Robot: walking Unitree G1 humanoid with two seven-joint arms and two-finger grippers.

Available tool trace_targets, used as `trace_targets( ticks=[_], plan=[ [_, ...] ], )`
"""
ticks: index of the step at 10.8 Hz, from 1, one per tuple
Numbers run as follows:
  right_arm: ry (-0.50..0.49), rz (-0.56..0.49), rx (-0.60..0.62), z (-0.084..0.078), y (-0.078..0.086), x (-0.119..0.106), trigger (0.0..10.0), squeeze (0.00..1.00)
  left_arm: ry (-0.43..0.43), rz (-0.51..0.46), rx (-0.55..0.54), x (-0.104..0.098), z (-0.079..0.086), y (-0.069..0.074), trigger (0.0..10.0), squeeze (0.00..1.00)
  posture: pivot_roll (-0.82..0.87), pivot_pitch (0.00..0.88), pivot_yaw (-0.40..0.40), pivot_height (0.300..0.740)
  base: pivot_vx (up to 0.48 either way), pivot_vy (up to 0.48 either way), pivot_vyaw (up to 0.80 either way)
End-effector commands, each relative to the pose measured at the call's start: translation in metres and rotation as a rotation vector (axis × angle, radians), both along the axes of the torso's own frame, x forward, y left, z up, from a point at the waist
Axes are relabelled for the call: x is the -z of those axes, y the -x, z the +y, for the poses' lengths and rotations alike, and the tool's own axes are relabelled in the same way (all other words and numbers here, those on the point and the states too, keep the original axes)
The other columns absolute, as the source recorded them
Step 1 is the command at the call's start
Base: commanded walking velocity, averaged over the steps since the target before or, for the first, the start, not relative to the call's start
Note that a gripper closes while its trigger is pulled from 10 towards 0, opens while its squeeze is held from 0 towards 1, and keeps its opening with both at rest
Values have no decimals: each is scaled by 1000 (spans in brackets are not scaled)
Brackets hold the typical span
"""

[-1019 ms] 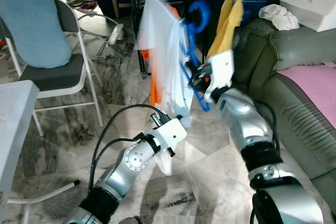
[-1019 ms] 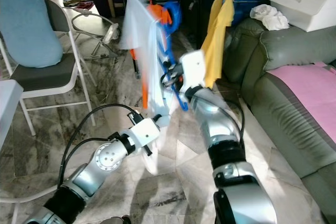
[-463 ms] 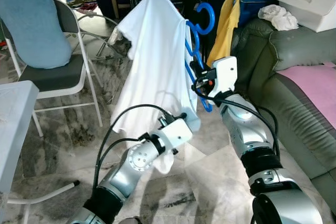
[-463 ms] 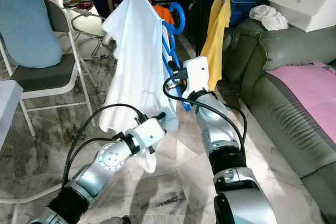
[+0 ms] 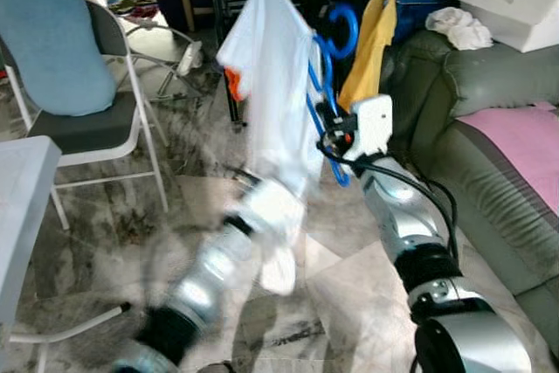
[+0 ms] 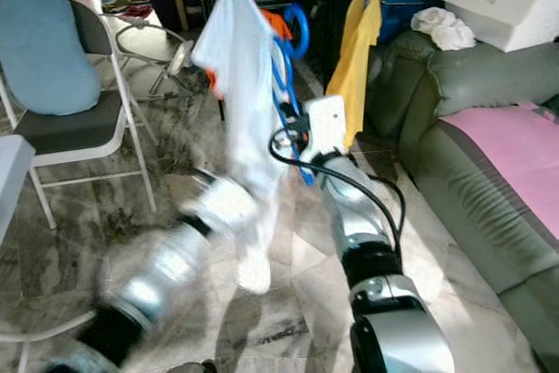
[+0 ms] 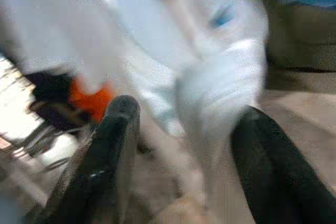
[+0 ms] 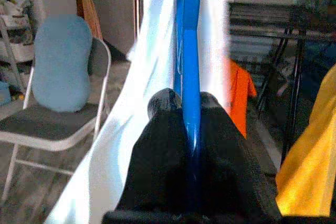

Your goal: Hang hanger

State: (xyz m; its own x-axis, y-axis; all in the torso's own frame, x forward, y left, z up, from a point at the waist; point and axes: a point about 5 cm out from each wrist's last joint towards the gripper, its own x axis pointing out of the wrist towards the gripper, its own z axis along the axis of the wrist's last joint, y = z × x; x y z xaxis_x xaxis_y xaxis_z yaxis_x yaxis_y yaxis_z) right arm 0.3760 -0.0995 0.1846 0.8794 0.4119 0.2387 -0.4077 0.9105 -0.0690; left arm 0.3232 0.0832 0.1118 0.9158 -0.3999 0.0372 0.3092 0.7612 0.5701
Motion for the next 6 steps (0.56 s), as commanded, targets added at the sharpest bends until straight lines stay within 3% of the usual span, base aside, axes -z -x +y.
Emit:
trace_targets(
  ticks=[1,2,4,5,6],
  plan=[
    [-22,-76,-9,6,-3,-19,10000,0,19,32,-53,3,10,-5,10000,0,-4,66,-13,740,0,0,0],
    [-24,-85,-14,9,-4,-22,10000,0,73,47,-100,2,21,-10,10000,1000,-7,66,-15,740,0,0,0],
    [-8,-107,-27,14,-6,-27,10000,0,118,44,-89,-1,24,-13,10000,1000,-5,66,-19,740,0,0,0],
    [1,-110,-37,12,-7,-28,10000,0,109,40,16,-4,18,-7,10000,1000,-2,65,-20,740,0,0,0],
    [10,-108,-50,7,-8,-28,10000,0,62,31,60,-4,22,-2,10000,1000,-2,65,-20,740,0,0,0]
  ],
)
